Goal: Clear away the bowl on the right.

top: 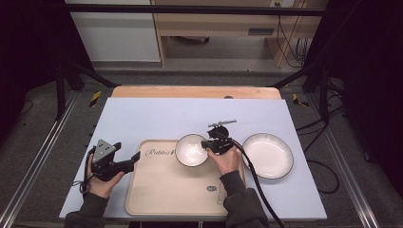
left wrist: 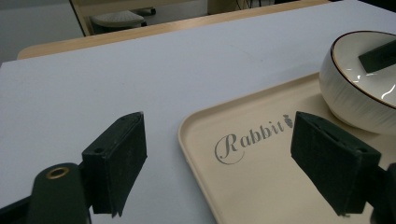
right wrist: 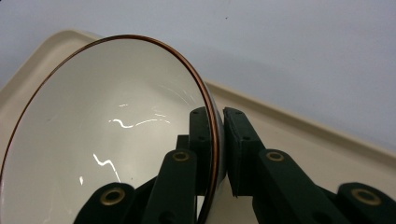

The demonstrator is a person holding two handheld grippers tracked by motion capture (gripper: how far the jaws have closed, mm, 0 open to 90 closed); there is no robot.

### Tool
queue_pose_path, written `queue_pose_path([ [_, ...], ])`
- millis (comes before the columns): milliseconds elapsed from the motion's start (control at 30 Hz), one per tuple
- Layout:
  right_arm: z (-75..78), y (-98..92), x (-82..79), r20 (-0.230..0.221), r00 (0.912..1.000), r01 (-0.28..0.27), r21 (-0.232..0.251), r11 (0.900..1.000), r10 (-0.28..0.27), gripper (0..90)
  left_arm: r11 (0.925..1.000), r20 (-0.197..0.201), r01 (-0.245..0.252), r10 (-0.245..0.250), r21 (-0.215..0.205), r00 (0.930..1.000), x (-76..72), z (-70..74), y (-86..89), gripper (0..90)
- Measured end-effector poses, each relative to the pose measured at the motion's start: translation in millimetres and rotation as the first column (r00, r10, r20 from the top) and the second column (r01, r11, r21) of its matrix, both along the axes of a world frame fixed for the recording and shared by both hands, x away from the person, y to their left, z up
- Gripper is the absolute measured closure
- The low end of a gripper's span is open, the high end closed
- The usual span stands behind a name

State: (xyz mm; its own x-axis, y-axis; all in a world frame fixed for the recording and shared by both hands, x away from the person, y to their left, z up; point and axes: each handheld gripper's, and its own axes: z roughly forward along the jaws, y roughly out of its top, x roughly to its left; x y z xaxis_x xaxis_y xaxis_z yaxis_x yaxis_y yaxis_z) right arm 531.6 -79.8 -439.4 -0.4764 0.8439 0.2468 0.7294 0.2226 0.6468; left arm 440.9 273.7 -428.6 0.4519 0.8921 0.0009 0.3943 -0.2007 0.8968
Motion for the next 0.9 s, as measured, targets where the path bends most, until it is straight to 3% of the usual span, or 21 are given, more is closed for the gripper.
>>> queue_pose_path([
  [900, -8.9, -1.3, 6.9, -0.033, 0.9994, 0.006, 0.0, 1.0, -0.006, 82.8, 1.0, 0.0, 0.0, 0.0, 0.002, 1.0, 0.0, 0.2, -0.2, 18.1],
])
